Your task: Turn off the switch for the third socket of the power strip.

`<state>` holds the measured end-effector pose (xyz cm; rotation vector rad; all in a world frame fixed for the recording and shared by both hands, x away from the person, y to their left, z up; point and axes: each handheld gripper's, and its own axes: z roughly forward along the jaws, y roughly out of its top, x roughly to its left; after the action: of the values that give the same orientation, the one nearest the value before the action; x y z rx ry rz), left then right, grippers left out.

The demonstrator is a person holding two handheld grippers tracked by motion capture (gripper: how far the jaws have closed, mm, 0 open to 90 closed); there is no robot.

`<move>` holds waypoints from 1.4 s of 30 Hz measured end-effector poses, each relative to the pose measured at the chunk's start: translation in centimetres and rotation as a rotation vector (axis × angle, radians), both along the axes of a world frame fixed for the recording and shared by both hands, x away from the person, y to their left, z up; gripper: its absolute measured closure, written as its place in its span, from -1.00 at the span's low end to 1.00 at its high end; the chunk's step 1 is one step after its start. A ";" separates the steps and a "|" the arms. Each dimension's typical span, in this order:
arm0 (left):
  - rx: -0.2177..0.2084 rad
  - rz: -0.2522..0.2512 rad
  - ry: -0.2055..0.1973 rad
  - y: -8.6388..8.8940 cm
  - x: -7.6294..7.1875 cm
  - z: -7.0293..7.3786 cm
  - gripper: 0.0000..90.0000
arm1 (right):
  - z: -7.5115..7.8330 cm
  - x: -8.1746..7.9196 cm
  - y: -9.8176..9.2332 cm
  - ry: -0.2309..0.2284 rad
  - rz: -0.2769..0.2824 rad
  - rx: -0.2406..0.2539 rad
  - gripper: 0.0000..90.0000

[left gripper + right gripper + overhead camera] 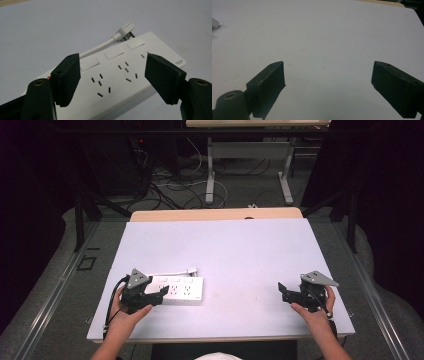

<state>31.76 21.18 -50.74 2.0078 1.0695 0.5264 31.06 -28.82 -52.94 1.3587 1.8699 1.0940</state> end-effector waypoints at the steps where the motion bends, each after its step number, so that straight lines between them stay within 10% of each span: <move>1: -0.001 0.000 -0.004 -0.2 0.0 0.1 -0.36 | -0.1 0.1 0.0 -0.008 0.003 0.005 -0.75; 16: 0.054 -0.068 0.015 -1.2 1.0 1.3 -0.36 | -0.2 0.1 0.0 -0.004 -0.007 0.002 -0.73; 42: 0.019 -0.091 0.119 -2.2 3.6 2.9 -0.24 | -0.5 0.2 -0.1 0.020 -0.007 0.010 -0.68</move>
<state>35.39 19.00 -47.83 2.1153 1.0410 0.3742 31.25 -28.96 -53.44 1.3860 1.8747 1.0916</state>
